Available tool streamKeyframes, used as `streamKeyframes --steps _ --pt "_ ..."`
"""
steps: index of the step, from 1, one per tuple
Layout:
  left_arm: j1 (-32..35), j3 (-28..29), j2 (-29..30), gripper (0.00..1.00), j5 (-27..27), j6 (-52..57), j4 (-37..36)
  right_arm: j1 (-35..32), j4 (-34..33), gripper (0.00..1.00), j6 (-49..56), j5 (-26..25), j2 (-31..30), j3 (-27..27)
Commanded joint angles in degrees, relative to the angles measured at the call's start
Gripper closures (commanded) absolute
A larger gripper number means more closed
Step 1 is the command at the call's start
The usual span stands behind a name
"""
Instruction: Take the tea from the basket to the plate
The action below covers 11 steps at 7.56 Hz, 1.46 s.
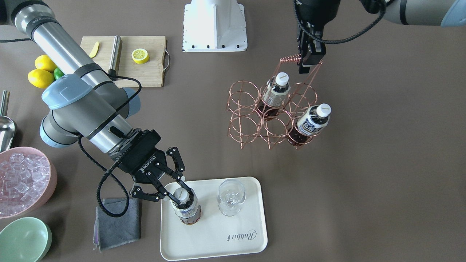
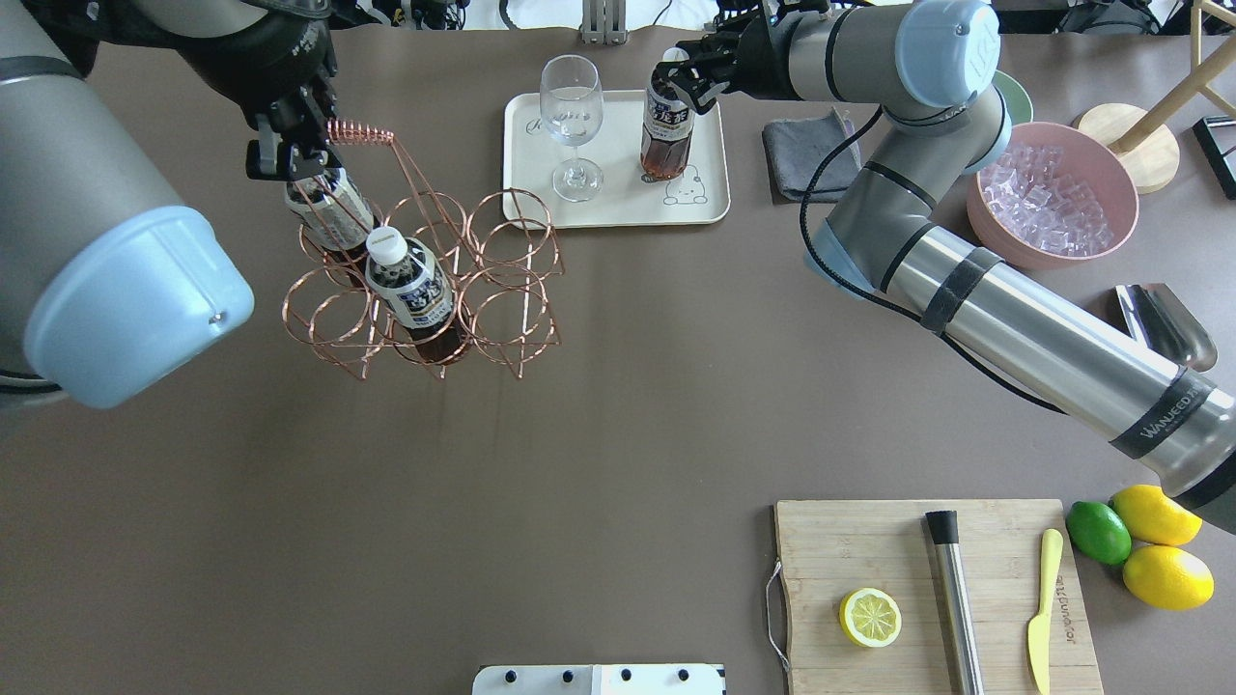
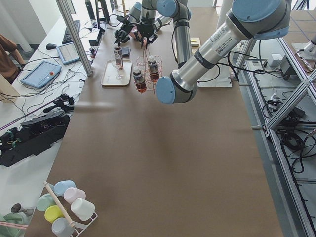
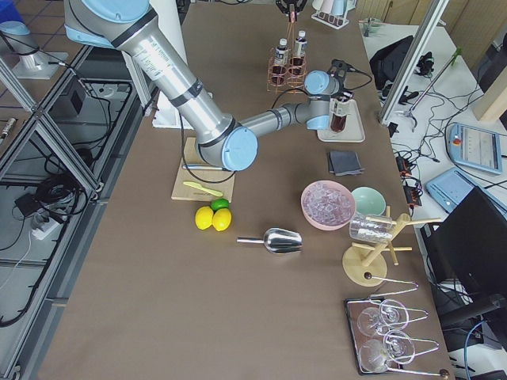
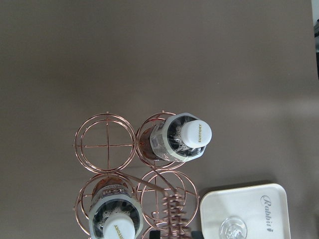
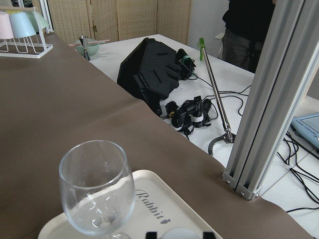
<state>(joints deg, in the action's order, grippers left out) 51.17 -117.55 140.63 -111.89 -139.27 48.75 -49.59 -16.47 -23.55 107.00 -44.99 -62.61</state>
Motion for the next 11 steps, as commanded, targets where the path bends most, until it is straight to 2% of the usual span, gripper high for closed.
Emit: streamKeyframes --steps 1,2,3,4,5,7,8,10,11 --pt "8.03 -0.13 -6.47 1.00 -1.82 8.79 0.46 0.11 0.91 1.00 -0.09 -0.04 -0.01 0.82" --pt "12.51 0.74 -10.77 1.00 -6.71 15.36 2.12 0.03 0.91 1.00 -0.09 0.05 -0.01 0.65" --pt "17.34 1.70 -12.73 1.00 -8.07 20.82 2.31 0.02 0.91 0.84 -0.17 -0.04 0.07 0.47" --pt "20.34 4.41 -13.01 1.00 -8.60 24.19 2.48 0.02 0.91 0.23 -0.26 -0.21 -0.10 0.47" --pt "23.51 7.22 -13.10 1.00 -9.56 27.61 2.92 0.11 0.91 0.00 -1.22 -0.22 -0.01 0.38" --pt "29.40 14.60 -15.29 1.00 -9.66 30.89 11.40 0.11 0.91 0.00 -1.23 -0.22 -0.01 0.21" --pt "31.43 20.20 -15.30 1.00 -9.66 32.20 16.76 0.11 0.91 0.00 -1.06 0.13 -0.19 0.03" --pt "32.76 30.31 -15.04 1.00 -9.57 33.09 25.65 -0.06 0.39 0.00 -0.88 0.92 -0.63 -2.33" --pt "32.94 33.93 -14.95 1.00 -9.49 33.62 30.04 -1.28 0.12 0.00 -0.88 4.49 -0.63 -2.86"
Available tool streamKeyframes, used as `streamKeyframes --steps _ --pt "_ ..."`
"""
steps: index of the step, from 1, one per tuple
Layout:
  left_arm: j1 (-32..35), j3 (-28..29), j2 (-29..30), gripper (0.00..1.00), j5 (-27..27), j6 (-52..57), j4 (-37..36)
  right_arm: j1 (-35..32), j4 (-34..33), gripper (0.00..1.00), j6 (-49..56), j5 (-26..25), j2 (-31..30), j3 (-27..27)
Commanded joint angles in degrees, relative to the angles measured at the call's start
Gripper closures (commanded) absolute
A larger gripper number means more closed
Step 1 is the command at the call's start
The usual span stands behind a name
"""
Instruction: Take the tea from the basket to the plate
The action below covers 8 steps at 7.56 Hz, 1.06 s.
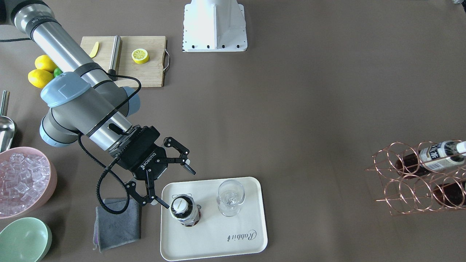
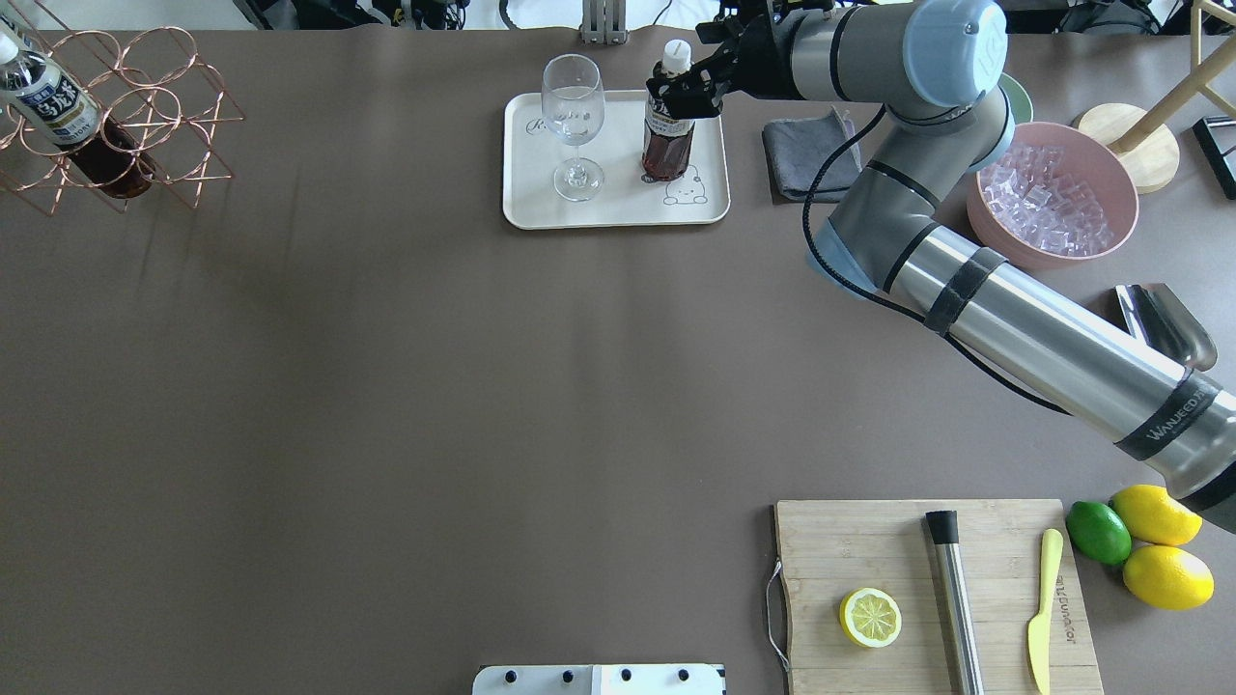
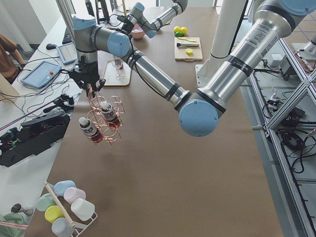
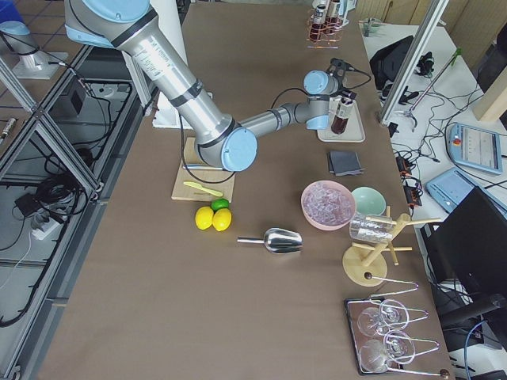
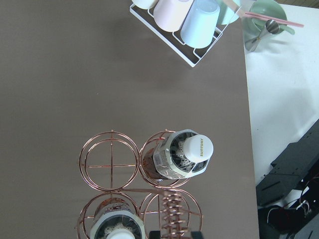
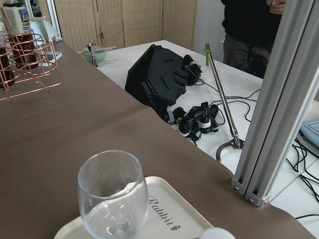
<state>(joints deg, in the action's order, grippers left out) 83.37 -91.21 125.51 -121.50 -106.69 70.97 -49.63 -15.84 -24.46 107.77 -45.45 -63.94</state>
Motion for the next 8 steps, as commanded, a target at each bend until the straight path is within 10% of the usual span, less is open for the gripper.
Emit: streamKeyframes --steps 1,4,8 --pt "1.96 11.46 0.18 1.00 0.13 2.09 12.83 -4.48 -4.34 0.00 0.20 11.50 -0.16 -2.76" --pt "2.50 15.08 -0.26 1.00 0.30 5.09 16.12 -7.49 -14.91 0.00 0.47 23.25 -8.20 -14.25" --pt "2.41 15.36 -1.22 1.00 0.48 4.56 18.33 -14.68 -29.18 0.00 10.40 33.52 -17.38 -15.94"
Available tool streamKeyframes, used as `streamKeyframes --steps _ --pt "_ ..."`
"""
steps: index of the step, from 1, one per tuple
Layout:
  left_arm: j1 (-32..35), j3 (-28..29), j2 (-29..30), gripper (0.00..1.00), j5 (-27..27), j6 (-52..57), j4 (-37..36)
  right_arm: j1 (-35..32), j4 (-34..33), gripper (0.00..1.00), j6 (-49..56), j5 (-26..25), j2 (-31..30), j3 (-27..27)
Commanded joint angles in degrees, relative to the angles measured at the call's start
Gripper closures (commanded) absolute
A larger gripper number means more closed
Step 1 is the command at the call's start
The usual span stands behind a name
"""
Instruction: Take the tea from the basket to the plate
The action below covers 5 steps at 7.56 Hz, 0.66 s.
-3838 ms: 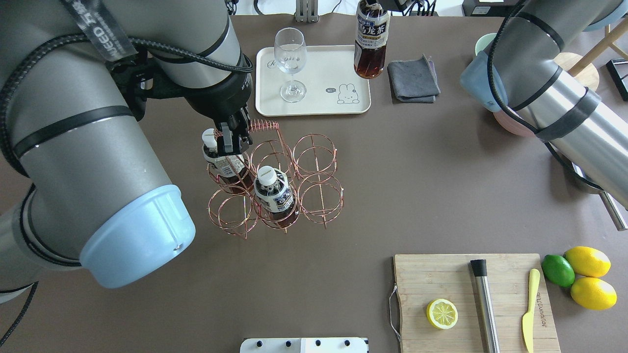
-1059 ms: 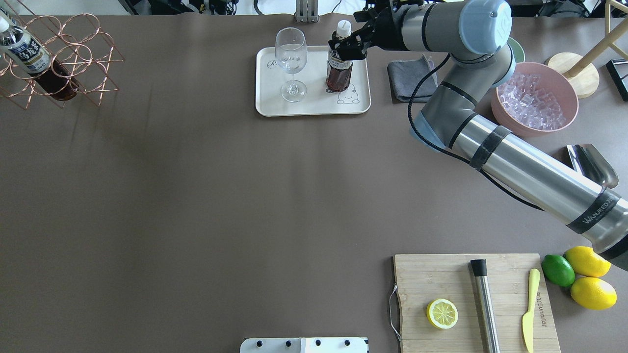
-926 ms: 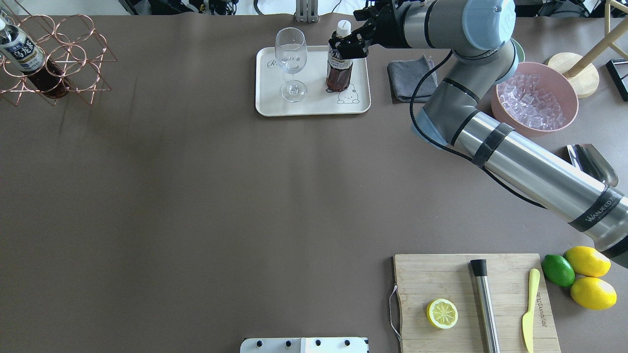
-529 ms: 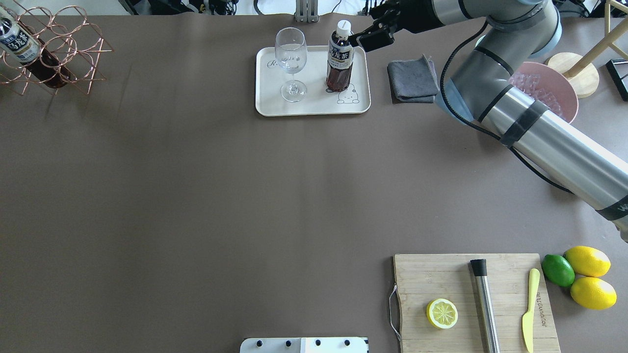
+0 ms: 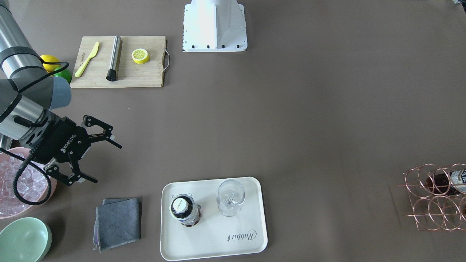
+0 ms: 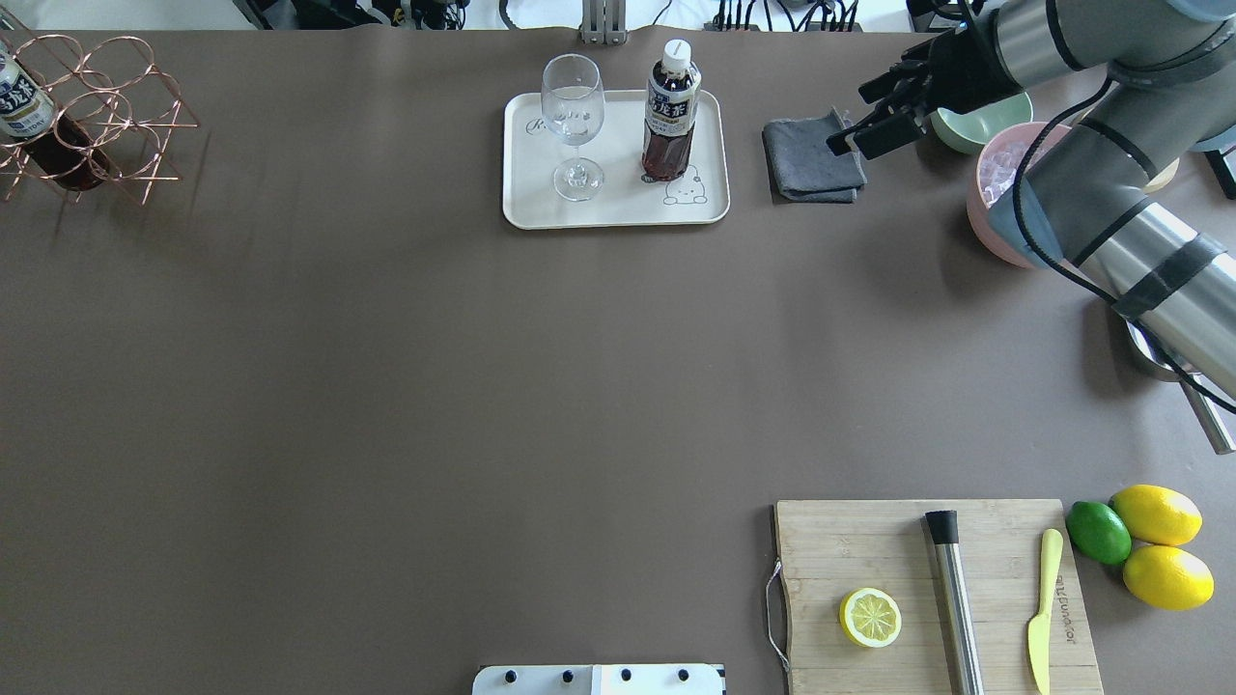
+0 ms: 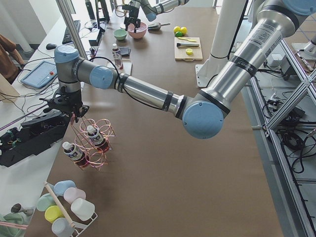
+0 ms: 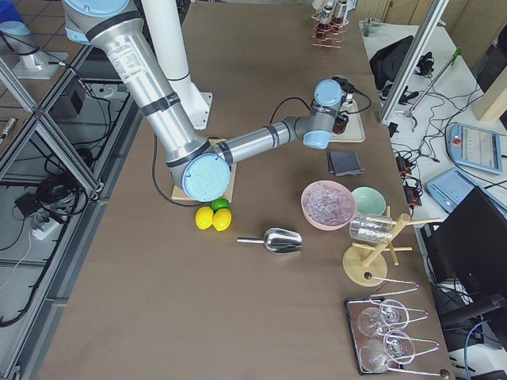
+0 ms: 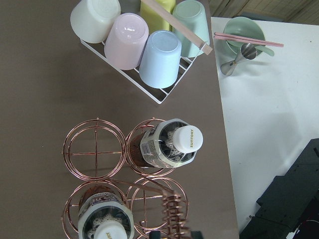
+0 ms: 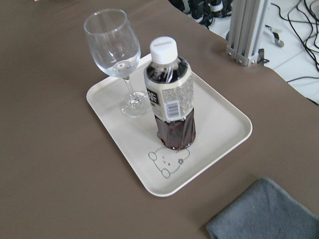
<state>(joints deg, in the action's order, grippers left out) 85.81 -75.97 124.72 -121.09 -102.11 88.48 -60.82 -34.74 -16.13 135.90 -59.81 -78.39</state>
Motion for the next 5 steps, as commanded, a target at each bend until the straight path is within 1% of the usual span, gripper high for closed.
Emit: streamKeyframes --steps 1,2,3,4,5 --pt "-0.03 0.56 -1.40 1.00 0.06 -0.02 3.08 -6.04 -17.13 0.00 2.07 8.82 -5.03 -3.33" --pt "-0.03 0.56 -1.93 1.00 0.15 -0.11 3.79 -8.50 -23.20 0.00 2.16 11.20 -7.83 -6.13" --pt "-0.12 1.08 -2.02 1.00 0.15 -0.11 4.32 -9.57 -27.35 0.00 2.16 14.01 -13.43 -10.08" --pt "-0.20 1.26 -2.11 1.00 0.15 -0.20 4.68 -10.19 -27.92 0.00 2.42 14.39 -20.54 -14.99" --pt "-0.47 1.09 -3.33 0.01 0.24 -0.11 6.77 -10.63 -27.92 0.00 2.68 14.48 -28.35 -19.74"
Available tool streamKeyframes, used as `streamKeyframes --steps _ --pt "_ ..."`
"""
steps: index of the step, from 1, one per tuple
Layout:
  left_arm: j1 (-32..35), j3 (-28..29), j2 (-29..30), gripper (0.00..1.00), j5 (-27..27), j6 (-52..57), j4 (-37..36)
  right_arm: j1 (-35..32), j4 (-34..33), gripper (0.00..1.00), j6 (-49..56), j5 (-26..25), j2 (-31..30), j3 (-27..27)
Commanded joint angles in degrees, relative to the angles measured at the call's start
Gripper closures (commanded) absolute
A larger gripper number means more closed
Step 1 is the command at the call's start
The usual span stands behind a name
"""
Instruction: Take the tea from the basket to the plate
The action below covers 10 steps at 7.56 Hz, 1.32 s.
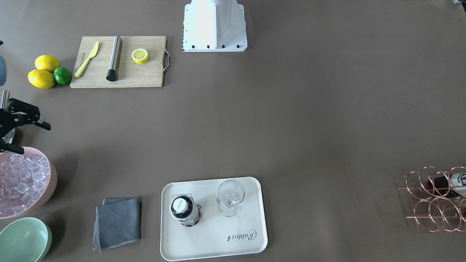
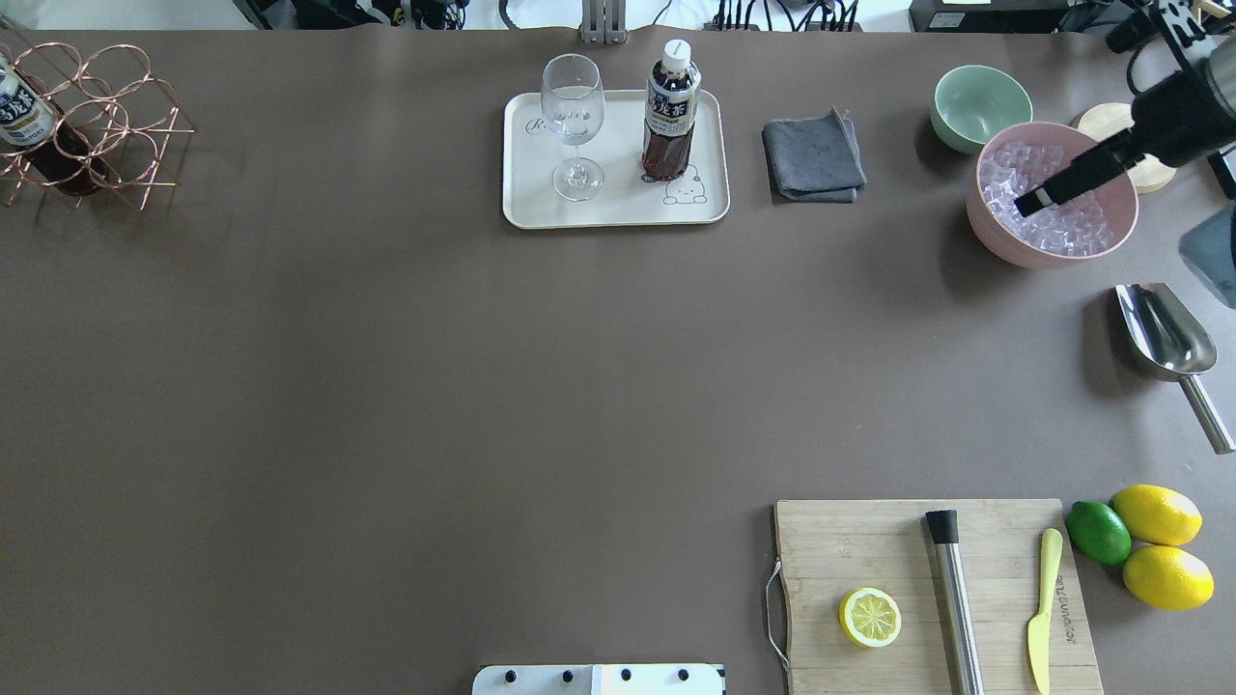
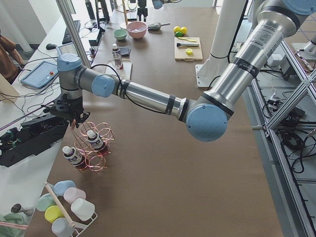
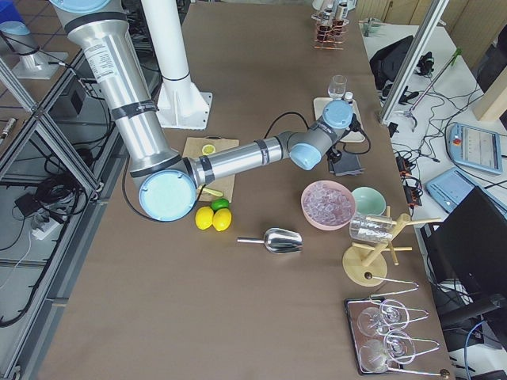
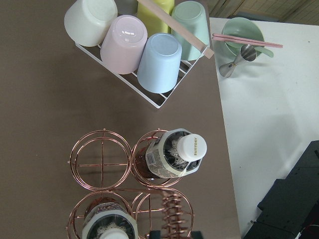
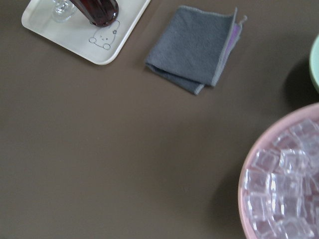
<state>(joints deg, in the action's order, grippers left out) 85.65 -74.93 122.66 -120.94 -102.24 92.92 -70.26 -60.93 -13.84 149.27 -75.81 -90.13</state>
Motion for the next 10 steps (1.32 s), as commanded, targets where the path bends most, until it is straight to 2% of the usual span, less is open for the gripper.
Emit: streamKeyframes --steps 1,3,5,6,7,8,9,10 --pt "-0.30 0.13 -1.72 0.02 0.09 -0.06 3.13 -2.15 -1.74 0.00 0.40 1.19 -18.70 -10.30" --pt "0.22 0.13 -2.33 0.02 0.09 0.11 3.23 -8.10 -2.61 0.00 0.40 -0.64 -24.71 -10.24" --pt "2.23 -1.70 -2.34 0.02 -0.61 0.55 2.62 -14.61 -8.21 0.00 0.48 -9.92 -28.94 -10.15" --pt "2.77 -4.67 -3.82 0.02 -0.79 0.90 2.44 -16.99 -15.03 0.00 0.83 -13.45 -29.04 -10.06" --pt "3.64 -9.23 -7.75 0.02 -3.93 2.12 2.70 -18.75 -21.27 0.00 5.01 -17.31 -28.96 -10.06" --pt "3.74 -13.80 -11.88 0.02 -6.39 8.32 2.62 -20.34 -27.51 0.00 9.67 -20.05 -28.43 -10.06" --pt "3.65 -19.15 -17.83 0.02 -6.77 13.95 2.79 -20.61 -32.10 0.00 9.89 -20.42 -26.86 -9.89" --pt "3.65 -23.73 -24.68 0.02 -6.77 24.79 3.05 -20.62 -34.67 0.00 9.54 -20.43 -25.89 -9.71"
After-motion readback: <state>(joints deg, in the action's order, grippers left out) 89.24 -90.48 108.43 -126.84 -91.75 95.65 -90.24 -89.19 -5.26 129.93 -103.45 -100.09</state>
